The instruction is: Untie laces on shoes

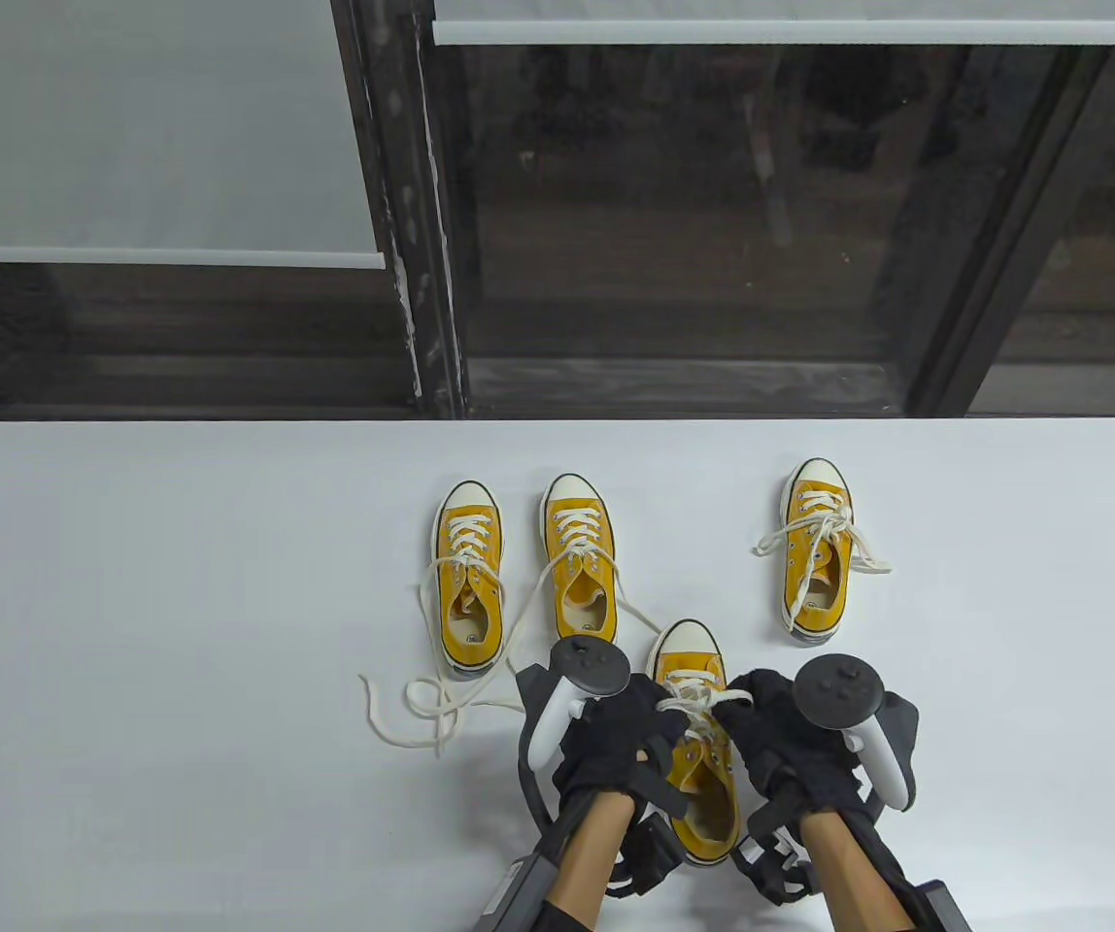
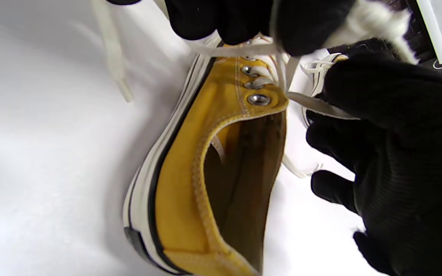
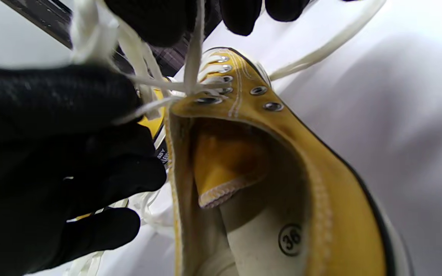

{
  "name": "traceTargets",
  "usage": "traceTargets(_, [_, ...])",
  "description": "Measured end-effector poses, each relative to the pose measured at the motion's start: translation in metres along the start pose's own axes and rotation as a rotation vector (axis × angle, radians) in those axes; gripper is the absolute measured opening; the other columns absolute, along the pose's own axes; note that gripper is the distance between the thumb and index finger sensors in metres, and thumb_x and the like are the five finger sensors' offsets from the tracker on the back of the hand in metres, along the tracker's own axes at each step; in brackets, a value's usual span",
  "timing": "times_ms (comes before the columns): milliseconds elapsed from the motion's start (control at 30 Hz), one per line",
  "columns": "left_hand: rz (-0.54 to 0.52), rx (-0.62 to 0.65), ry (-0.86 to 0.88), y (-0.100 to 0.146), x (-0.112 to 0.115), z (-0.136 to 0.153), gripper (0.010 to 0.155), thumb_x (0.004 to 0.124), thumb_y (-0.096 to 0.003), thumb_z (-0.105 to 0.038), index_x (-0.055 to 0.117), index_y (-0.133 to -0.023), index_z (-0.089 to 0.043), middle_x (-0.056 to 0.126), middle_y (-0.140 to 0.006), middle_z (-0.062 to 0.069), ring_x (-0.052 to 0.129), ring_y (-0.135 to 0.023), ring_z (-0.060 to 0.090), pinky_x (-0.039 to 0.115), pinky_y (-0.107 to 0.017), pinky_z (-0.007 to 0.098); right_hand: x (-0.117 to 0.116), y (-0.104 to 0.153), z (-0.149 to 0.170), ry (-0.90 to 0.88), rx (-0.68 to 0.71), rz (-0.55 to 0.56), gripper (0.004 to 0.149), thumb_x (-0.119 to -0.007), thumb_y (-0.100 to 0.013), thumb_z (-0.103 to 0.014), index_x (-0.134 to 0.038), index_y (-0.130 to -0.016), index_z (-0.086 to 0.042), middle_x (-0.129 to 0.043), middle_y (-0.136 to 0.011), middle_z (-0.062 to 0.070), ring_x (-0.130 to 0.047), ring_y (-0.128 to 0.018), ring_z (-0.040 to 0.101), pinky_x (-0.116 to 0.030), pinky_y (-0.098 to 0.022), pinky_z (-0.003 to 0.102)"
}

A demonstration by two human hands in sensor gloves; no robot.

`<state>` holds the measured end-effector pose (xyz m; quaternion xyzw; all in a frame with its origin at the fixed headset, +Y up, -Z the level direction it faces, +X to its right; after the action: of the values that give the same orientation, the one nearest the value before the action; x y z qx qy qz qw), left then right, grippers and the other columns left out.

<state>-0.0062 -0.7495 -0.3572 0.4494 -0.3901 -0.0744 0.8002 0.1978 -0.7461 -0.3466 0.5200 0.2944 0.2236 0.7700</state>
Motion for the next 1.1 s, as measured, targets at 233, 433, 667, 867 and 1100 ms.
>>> traceTargets(233, [-0.125,-0.077,-0.070,0.006,-0.005,0.003,0.034,0.060,-0.0675,-0.058,0.062,-0.089,-0.032,0.063,-0.101,-0.007,0.054,-0.108,0.021,0.038,-0.083,0.062,0.018,0.012,-0.003,0.184,-0.045,0.281,0.028,-0.061,-0.067,-0.054,-0.073,-0.077,-0.031,-0.062,-0.110,0.004,-0.056,-0.108,0.038,-0.048,-0.071,0.069])
traceTargets(433, [-0.152,-0.157,0.008,0.005,-0.014,0.020,0.038,0.056,-0.0683,-0.055,0.060,-0.095,-0.029,0.060,-0.105,-0.003,0.051,-0.109,0.026,0.038,-0.082,0.061,0.033,0.011,0.015,0.047,-0.130,0.301,0.034,-0.054,-0.069,-0.049,-0.069,-0.092,-0.029,-0.058,-0.112,0.009,-0.057,-0.107,0.041,-0.051,-0.070,0.069])
traceTargets(667, [-0.185,-0.138,0.139,0.012,-0.028,0.030,0.047,0.054,-0.0694,-0.049,0.047,-0.110,-0.027,0.056,-0.110,0.000,0.049,-0.110,0.028,0.038,-0.082,0.061,0.048,0.009,0.031,-0.211,-0.142,0.223,0.040,-0.051,-0.069,-0.043,-0.063,-0.100,-0.022,-0.054,-0.113,0.015,-0.056,-0.105,0.044,-0.050,-0.070,0.069])
traceTargets(867, [-0.253,-0.063,0.218,0.029,-0.044,0.023,0.043,0.056,-0.0694,-0.044,0.050,-0.109,-0.028,0.058,-0.109,0.000,0.052,-0.110,0.028,0.039,-0.081,0.062,0.055,0.011,0.030,-0.350,-0.093,0.161,0.040,-0.053,-0.069,-0.041,-0.063,-0.101,-0.021,-0.054,-0.113,0.016,-0.056,-0.105,0.045,-0.049,-0.070,0.069])
traceTargets(1100, [-0.292,-0.042,0.308,0.043,-0.060,0.030,0.043,0.060,-0.0682,-0.042,0.056,-0.107,-0.025,0.061,-0.108,0.002,0.054,-0.108,0.030,0.039,-0.080,0.063,0.060,0.016,0.025,-0.439,-0.047,0.131,0.040,-0.055,-0.068,-0.041,-0.063,-0.102,-0.021,-0.054,-0.113,0.016,-0.055,-0.105,0.045,-0.049,-0.070,0.069])
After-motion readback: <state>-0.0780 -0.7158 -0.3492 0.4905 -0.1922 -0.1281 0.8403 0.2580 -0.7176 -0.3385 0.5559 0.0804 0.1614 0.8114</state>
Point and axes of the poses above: the tracker on the back of each hand, its own z axis roughly to the little-finger side, its own y axis roughly from the fingertips to the wrist, x = y × z, the point moved 3 cm from there along -y, roughly from the wrist to the fingertips
